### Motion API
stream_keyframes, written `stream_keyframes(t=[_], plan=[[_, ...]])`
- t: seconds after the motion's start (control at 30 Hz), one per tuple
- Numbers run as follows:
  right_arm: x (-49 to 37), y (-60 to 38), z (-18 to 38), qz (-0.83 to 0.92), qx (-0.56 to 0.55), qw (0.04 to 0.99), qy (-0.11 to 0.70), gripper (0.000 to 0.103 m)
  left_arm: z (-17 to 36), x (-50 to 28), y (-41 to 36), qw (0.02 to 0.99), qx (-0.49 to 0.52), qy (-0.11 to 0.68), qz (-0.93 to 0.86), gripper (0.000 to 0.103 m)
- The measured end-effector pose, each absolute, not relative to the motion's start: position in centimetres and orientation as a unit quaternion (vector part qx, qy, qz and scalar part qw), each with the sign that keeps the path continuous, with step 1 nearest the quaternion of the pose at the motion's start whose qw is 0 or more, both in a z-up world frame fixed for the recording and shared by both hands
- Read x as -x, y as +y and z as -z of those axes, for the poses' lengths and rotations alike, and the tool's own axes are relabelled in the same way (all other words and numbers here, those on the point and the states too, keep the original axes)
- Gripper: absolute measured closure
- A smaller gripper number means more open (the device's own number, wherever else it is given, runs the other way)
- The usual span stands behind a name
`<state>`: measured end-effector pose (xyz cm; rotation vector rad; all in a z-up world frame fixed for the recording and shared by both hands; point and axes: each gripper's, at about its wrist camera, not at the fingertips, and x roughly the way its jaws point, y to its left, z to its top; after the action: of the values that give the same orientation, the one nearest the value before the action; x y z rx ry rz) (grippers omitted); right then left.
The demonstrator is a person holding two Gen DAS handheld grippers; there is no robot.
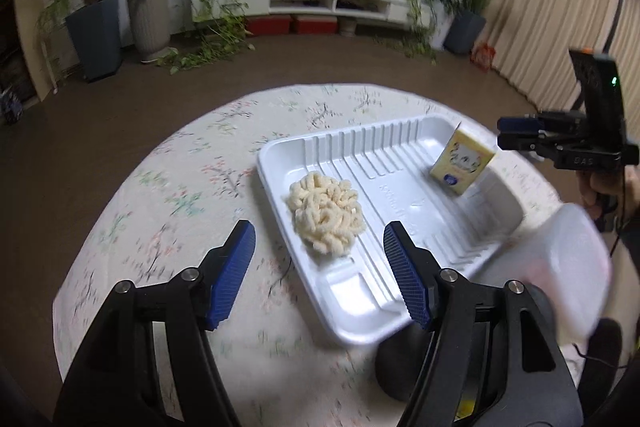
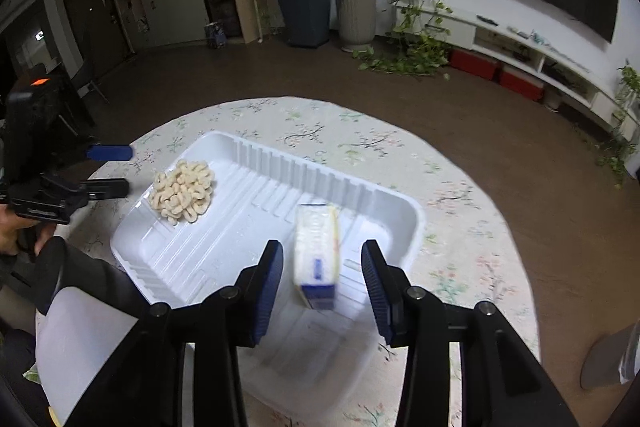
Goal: Organize soft objects
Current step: 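Move both grippers back toward the remaining objects on the table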
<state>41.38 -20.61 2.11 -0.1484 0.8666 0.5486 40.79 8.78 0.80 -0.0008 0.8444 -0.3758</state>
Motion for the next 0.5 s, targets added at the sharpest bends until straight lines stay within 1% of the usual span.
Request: stream_keyframes(t=[0.1,0.27,0.33,0.5], plan=[[-39.7,-21.7,-3.1,-0.263,0.056,0.875,0.402,0.059,-1.7,-37.8,10.1,0.901,0.021,0.396,0.177,0.034],[-35.1,-24.3,-4.1,-0.254,0.024,0.886,0.388,0.059,-2.7,-31.0,11.3,0.908,0.036,0.381,0.170,0.032],[-33.0,-25.3,-4.3,-0.254,0.011,0.889,0.381,0.056,-2.9,-28.2,11.2,0.912,0.037,0.372,0.167,0.027],[-26.2,-26.7,-4.1,-0.251,-0.018,0.893,0.373,0.046,-2.6,-21.1,10.4,0.915,0.046,0.366,0.163,0.027]])
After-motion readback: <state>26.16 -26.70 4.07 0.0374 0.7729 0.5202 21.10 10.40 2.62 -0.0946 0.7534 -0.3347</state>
